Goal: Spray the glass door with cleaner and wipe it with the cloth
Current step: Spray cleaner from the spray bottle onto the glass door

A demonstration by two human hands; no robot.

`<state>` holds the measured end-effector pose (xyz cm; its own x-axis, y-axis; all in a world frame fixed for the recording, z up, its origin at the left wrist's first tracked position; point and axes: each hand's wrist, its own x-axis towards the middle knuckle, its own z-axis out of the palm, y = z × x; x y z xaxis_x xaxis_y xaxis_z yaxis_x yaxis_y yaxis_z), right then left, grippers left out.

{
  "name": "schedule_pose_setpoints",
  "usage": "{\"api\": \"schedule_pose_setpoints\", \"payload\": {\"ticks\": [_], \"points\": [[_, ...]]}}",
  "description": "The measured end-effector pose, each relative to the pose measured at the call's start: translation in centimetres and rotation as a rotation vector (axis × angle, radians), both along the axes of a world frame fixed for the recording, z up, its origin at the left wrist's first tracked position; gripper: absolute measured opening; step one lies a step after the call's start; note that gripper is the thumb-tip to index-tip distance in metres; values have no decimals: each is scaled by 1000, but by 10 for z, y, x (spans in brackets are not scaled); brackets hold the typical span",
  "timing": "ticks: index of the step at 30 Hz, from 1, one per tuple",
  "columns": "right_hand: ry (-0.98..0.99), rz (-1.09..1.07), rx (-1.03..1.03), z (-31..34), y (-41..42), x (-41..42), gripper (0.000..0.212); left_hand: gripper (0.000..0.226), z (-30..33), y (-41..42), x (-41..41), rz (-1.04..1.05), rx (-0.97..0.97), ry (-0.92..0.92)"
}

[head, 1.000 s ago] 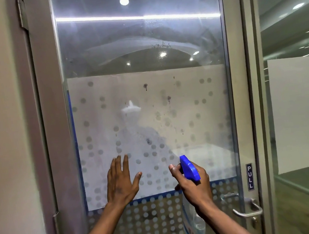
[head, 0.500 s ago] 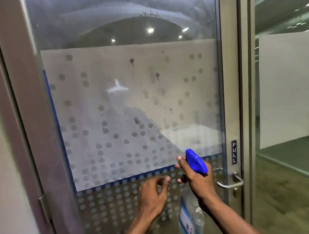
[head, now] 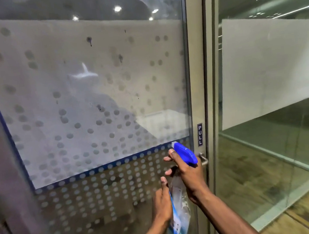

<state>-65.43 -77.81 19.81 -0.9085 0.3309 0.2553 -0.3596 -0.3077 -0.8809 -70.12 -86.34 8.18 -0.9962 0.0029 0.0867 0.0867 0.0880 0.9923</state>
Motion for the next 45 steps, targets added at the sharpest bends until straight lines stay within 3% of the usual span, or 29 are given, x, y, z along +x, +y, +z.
{"api": "schedule_pose_setpoints", "payload": {"ticks": [3,8,12,14,18,24,28,32,45], "points": [[6,40,56,-5,22,6,9,81,5,24,10,70,67,25],[70,8,259,-25,72,27,46,87,16,60,21,84,81,10],[22,-98,397,-48,114,61,30,90,17,97,39,69,45,-16],[-8,-169,429,-55,137,78,17,82,17,122,53,17,49,-37],[-26,-251,401,-61,187,118,13,81,13,172,89,-147,33,-63],[-85,-388,381,-76,262,180,13,79,-6,246,142,-431,20,-94],[-127,-485,372,-91,312,229,16,62,-18,299,181,-581,-23,-93],[-174,-569,361,-105,359,276,16,76,-28,352,220,-667,-26,-134],[-317,-889,345,-141,470,423,21,47,-57,490,346,-985,-122,-185]]}}
